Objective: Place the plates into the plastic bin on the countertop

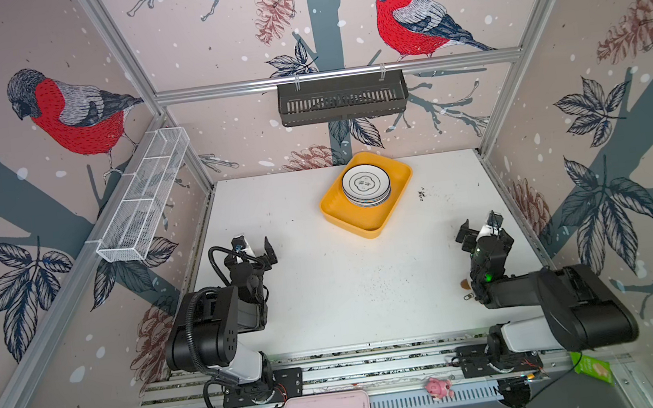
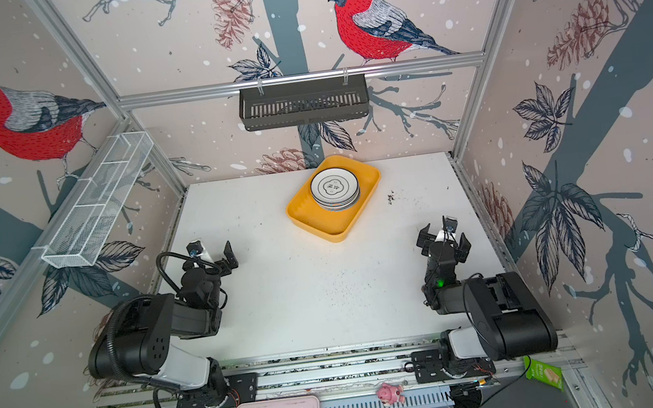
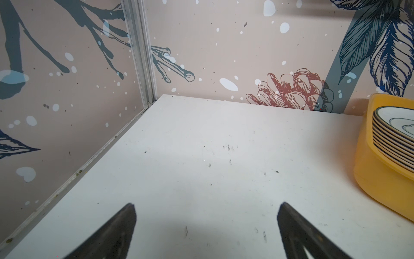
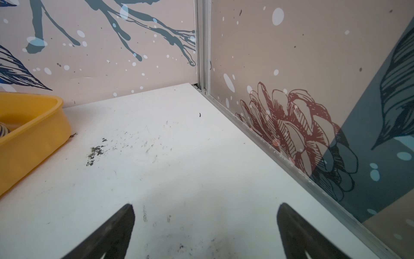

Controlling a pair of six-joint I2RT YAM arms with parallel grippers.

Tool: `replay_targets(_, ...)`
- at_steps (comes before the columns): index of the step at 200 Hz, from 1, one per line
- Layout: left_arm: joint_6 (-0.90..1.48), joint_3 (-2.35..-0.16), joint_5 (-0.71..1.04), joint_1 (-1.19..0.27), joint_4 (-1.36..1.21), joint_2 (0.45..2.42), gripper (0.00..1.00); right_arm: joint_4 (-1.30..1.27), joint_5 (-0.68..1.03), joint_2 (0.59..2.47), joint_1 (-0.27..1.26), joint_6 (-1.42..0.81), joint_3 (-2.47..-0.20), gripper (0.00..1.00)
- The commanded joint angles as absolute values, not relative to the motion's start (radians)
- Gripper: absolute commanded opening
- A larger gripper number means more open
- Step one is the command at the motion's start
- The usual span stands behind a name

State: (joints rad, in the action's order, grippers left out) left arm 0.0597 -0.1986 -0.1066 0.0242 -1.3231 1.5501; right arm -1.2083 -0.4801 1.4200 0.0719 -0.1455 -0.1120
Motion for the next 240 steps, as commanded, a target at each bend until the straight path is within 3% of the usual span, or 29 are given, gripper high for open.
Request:
replay_targets(1, 0.048, -0.200, -0.104, 0.024, -1.353, 1.548, 0.98, -1.471, -0.439, 1.447, 0.070, -0.117, -0.086, 0.99)
replay_targets(34, 0.048, -0.201, -0.103, 0.022, -1.355, 1.548, 0.98, -1.362, -0.360, 1.479, 0.026, -0.158, -0.138, 1.00)
replay_targets(48, 0.048, -0.200, -0.103, 0.022, -1.355, 1.548, 0.98, -1.451, -0.320, 1.544, 0.029, -0.118, -0.146, 0.99)
replay_targets(68, 0.048, -0.201, -0.103, 0.023, -1.352, 1.549, 0.98, -1.261, -0.337, 1.505, 0.033, -0.139, -0.205, 0.99)
replay_targets(92, 0.048, -0.206, -0.104, 0.023, -1.345, 1.551, 0.98, -1.380, -0.339, 1.547, 0.033, -0.121, -0.182, 0.99)
replay_targets(240, 0.046, -0.198, -0.098, 0.022, -1.358, 1.547, 0.98, -1.381, -0.369, 1.539, 0.049, -0.114, -0.175, 0.99)
